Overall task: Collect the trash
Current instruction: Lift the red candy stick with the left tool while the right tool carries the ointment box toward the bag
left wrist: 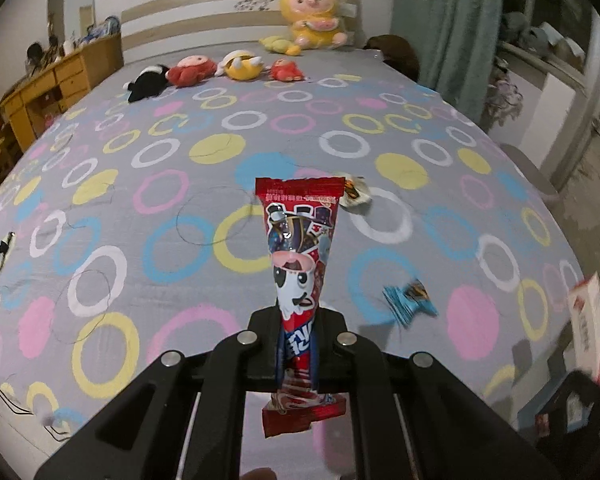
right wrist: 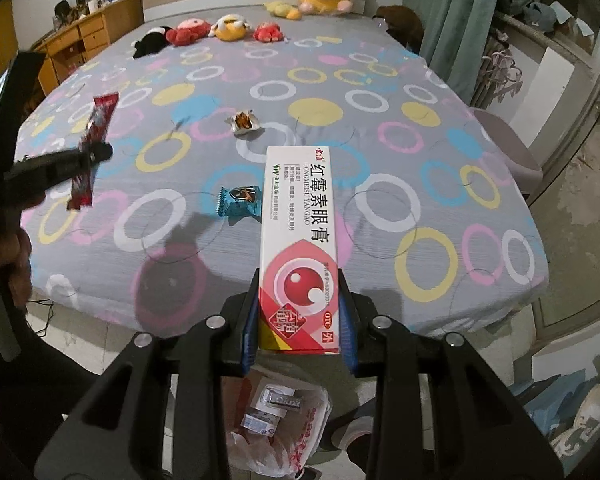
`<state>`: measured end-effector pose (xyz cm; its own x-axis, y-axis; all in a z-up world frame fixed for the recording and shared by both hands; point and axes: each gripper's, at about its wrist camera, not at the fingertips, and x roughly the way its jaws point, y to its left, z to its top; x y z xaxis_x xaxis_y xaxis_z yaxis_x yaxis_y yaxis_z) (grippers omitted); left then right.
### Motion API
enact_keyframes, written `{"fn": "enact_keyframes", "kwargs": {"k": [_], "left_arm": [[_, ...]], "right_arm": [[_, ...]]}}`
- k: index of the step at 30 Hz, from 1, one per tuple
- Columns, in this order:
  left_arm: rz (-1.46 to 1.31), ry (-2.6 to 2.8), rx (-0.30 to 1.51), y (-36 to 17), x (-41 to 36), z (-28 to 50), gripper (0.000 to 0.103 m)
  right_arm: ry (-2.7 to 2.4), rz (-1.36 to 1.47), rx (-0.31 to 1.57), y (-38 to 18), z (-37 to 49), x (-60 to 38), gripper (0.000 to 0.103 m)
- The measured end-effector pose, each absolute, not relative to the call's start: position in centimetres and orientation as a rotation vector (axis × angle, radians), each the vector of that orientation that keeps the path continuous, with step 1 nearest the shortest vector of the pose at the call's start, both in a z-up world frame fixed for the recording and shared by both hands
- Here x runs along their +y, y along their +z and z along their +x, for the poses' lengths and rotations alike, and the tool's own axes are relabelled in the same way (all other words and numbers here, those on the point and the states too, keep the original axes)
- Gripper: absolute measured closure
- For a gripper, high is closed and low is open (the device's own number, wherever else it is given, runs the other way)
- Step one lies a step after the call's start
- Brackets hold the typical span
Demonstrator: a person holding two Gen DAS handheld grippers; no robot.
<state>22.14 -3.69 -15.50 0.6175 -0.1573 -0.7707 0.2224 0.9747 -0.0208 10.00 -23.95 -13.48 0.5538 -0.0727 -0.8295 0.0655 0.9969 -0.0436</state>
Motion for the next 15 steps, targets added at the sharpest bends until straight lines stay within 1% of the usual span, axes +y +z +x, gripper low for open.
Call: {"fn": "enact_keyframes", "kwargs": {"k": [7,15], "left_arm": [[0.122,-0.265,0.859,-14.1,-5.2,17.2,0.094],[0.153,-0.305,0.868,-12.9,-6.4,11.5,0.094]], "right_arm": [[-0.077,0.011,0.92,-11.3,6.6,-24.1,0.071],[-0.072,0.031,0.881,-10.2,3.5,-24.6,0.071]]}}
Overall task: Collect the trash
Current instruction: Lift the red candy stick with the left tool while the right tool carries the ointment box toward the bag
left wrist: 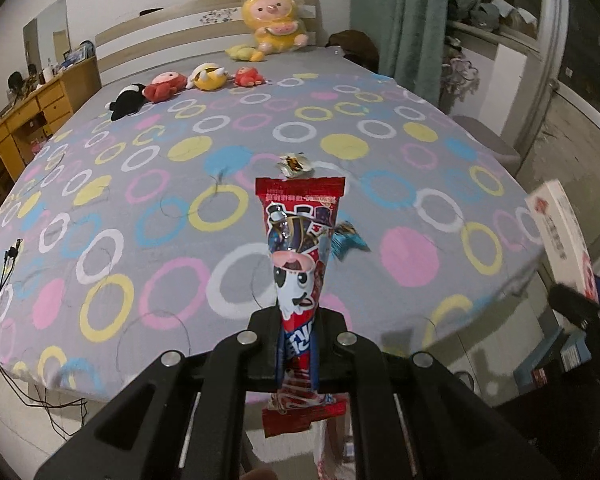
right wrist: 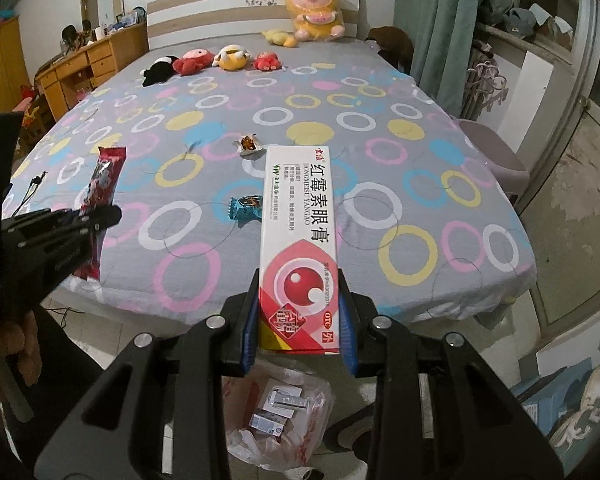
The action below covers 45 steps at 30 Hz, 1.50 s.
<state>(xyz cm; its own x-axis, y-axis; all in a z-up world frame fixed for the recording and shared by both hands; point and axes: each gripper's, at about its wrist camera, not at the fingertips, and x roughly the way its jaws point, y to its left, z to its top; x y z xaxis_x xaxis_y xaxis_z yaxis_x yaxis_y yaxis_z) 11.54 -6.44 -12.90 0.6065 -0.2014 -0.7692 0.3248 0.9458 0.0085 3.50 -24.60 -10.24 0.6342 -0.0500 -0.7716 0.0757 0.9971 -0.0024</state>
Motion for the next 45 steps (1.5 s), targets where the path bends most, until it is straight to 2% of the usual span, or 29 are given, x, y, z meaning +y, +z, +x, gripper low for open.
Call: {"fn": "enact_keyframes", "kwargs": {"k": [10,15,45], "left_arm": [[0.183,-0.341,0.883,-11.7,-7.9,5.8,0.094],[0.196,-0.366,0.917,-12.8,-8.7,3.2,0.094],[0.326,-0.426,1.282,-29.3,-12.0,-1.0,0.094]], "right_arm": [[-0.057,0.074,0.833,-9.3,-1.6,-24.8,0.071],[-0.061,0.099,0.839,-10.0,-3.4,-25.1,0.071],[-0.063,0.11,1.098,-24.8,-5.6,-24.5,0.071]]}}
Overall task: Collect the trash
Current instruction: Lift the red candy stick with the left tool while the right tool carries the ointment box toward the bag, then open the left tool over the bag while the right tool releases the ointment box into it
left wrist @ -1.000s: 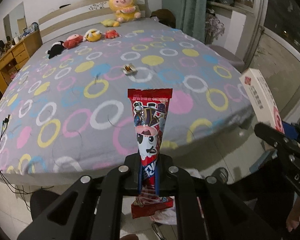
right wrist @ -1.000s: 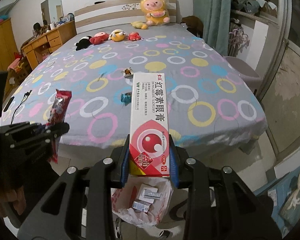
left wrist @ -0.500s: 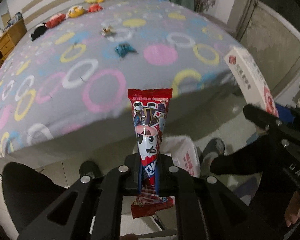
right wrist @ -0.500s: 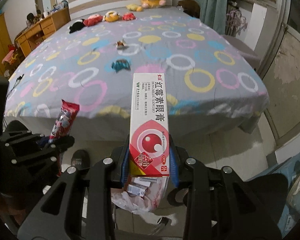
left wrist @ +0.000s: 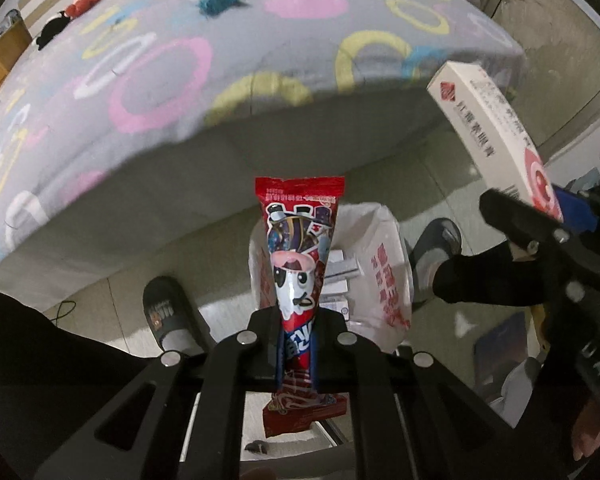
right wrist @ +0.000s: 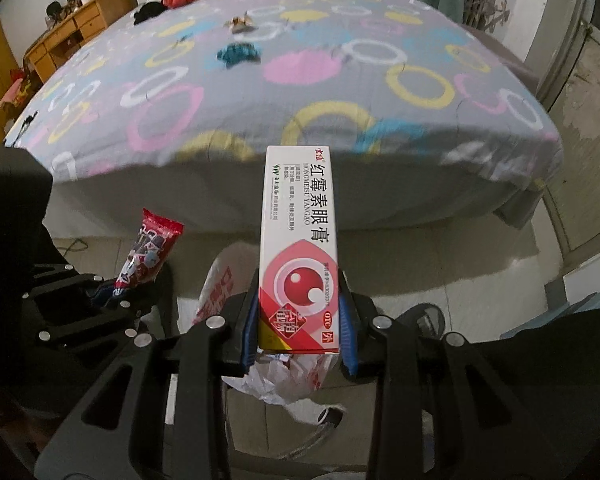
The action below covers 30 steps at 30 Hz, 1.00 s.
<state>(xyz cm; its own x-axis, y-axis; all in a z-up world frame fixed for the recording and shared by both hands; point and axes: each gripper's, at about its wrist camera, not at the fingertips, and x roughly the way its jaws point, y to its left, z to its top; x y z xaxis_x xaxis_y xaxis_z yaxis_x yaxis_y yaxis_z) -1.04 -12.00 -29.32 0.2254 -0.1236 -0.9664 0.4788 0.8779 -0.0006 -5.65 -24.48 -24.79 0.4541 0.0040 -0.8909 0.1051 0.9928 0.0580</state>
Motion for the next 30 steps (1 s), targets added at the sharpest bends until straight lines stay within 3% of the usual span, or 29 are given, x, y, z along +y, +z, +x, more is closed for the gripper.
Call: {"fn": "enact_keyframes", "kwargs": {"k": [25,26,27,28,29,30], "left_arm": [[0.299,-0.422,1.625,-39.4,-13.2,0.3,0.092],[0.301,-0.426,1.634,-39.5,-13.3,0.3,0.09],[0.305,-0.432,1.639,-39.7,-13.4,0.2,0.08],[0.314,-0.431,1.638,-39.9,-13.5,0.1,0.061],[0.323,-0.425,1.636,-39.9,-13.5,0.0,0.051],[0.325,-0.421,1.637,-40.0,-13.4,0.0,0.037]], "right_arm": [[0.004,0.143,1.38,-35.4,-2.0,-24.0,0.07],[0.004,0.148,1.386,-35.5,-1.9,-24.0,0.07],[0.002,0.154,1.391,-35.8,-1.7,-24.1,0.069],[0.001,0.162,1.403,-36.1,-1.6,-24.2,0.056],[0.001,0.17,1.405,-36.3,-1.7,-24.2,0.04],[-0.004,0.181,1.403,-36.4,-1.7,-24.3,0.035]]}}
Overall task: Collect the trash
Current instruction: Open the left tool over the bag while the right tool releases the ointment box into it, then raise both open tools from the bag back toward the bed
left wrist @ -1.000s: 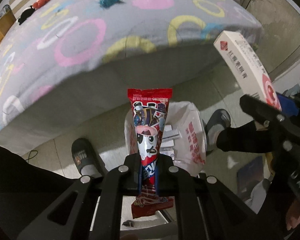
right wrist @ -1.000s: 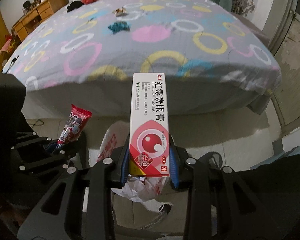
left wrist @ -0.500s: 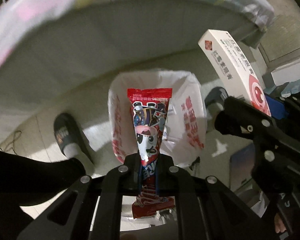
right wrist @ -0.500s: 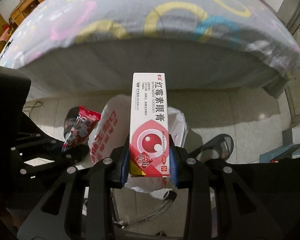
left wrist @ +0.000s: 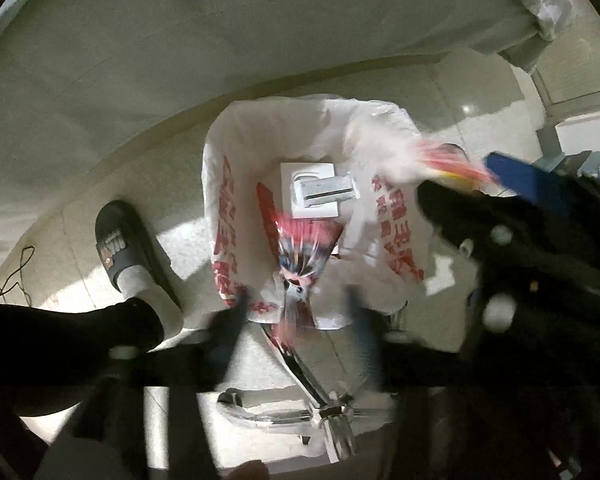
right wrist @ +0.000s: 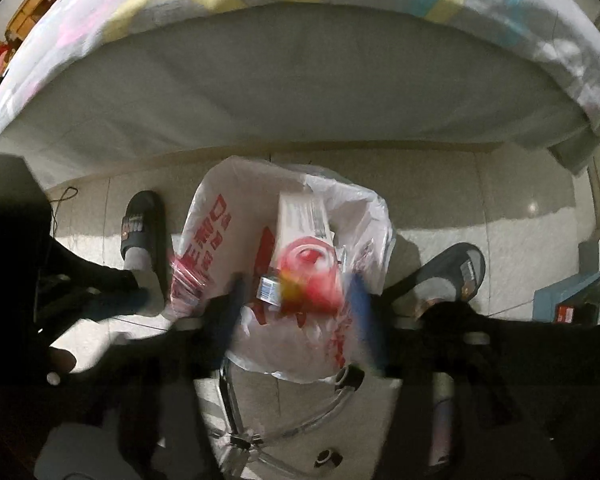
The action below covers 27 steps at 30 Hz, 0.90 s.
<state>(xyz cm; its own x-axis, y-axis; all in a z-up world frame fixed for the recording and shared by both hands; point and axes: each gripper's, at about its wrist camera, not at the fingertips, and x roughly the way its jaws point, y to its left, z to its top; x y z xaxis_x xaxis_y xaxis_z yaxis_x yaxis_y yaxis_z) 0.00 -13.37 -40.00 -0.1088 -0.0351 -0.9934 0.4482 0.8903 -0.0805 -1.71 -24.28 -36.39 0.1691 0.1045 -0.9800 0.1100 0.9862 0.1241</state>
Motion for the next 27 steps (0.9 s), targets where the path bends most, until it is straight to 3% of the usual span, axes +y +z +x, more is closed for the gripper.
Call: {"fn": "enact_keyframes", "kwargs": {"k": [4,17,27], "left_arm": [[0.299,-0.401,1.632,-39.7,-12.8,0.2,0.029],[0.219,-0.355,1.591,-38.9,-11.2,0.8,0.029],[0.16,-0.329,1.524,-37.1,-10.0,1.1,0.022]], "right_arm": [[-0.02,0.219,1.403,-36.5,-1.6,-24.9,0.031],[-0.056,0.28,1.386,-36.5,-2.0,-25.9,0.028],[-0.088,0.306,1.356,-36.0,-2.6,-26.8,0.026]]}}
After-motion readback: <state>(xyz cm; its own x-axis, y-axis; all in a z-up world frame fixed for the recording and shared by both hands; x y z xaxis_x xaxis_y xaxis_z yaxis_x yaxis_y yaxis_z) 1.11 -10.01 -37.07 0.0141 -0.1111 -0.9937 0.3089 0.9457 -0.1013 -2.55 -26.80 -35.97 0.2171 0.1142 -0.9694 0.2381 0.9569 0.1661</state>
